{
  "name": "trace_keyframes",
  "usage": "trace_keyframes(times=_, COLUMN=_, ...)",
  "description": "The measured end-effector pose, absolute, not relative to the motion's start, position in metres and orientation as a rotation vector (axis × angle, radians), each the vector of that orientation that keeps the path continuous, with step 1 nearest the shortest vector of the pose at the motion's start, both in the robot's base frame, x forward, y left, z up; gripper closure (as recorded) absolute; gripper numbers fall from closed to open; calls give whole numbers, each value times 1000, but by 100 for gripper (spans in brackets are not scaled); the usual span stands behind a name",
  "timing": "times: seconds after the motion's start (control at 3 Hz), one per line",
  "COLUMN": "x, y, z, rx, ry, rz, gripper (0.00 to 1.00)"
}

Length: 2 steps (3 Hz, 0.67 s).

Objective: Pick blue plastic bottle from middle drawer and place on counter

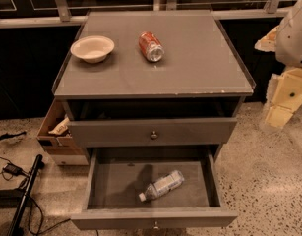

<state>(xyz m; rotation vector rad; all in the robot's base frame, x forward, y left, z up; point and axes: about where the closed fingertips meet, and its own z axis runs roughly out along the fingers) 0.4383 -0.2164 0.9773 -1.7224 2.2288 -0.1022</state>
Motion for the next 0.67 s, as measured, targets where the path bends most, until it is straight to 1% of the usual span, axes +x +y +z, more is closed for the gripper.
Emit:
trace_keyframes(times=0.33, x=438, y=-216, z=977, rx=-1722, ry=2229, rz=-102, gripper=0)
trace_keyframes(times=0.67, x=439, y=-215, z=977, rx=-1716, ry=2218, rz=-108, gripper=19)
